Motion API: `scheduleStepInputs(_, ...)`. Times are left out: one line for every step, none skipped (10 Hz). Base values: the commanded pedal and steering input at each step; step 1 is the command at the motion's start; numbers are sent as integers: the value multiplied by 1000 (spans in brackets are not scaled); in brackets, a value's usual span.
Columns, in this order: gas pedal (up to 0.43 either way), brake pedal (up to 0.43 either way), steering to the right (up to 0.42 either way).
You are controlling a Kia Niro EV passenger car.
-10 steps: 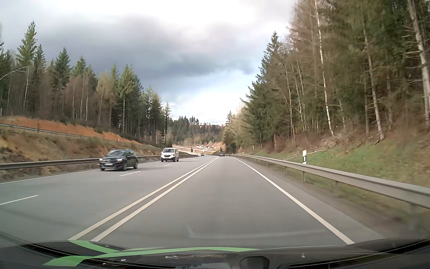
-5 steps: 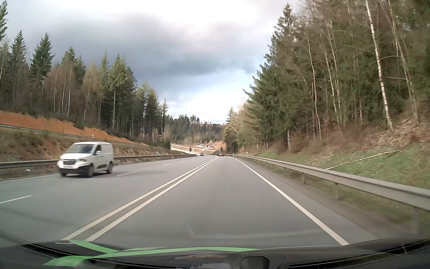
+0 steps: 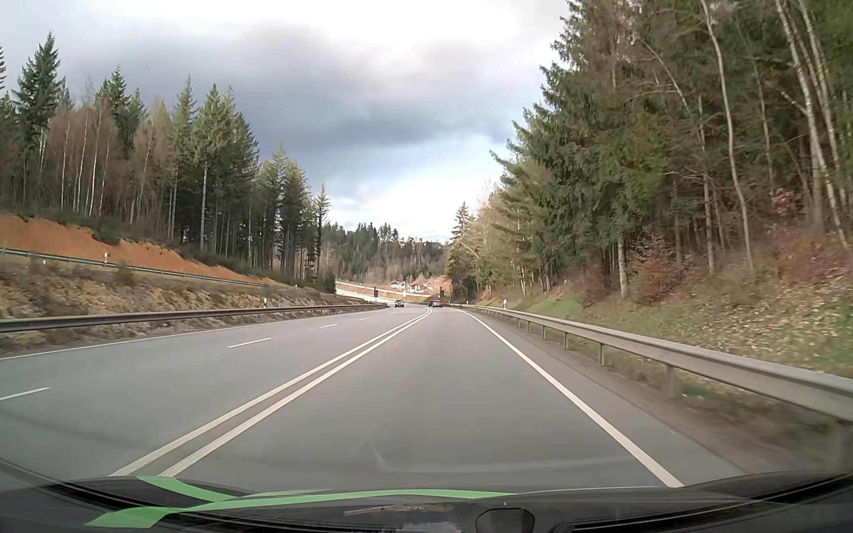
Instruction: Follow the waypoints while adhering to traffic rules and regulations
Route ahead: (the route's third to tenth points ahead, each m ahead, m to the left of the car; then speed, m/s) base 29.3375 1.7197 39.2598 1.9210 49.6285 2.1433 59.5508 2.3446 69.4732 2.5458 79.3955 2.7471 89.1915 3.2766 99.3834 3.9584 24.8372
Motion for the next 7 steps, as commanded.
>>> scheduleStepInputs(79, 0, -3)
scheduleStepInputs(79, 0, -3)
scheduleStepInputs(79, 0, -3)
scheduleStepInputs(79, 0, -3)
scheduleStepInputs(79, 0, -3)
scheduleStepInputs(79, 0, -3)
scheduleStepInputs(79, 0, -3)
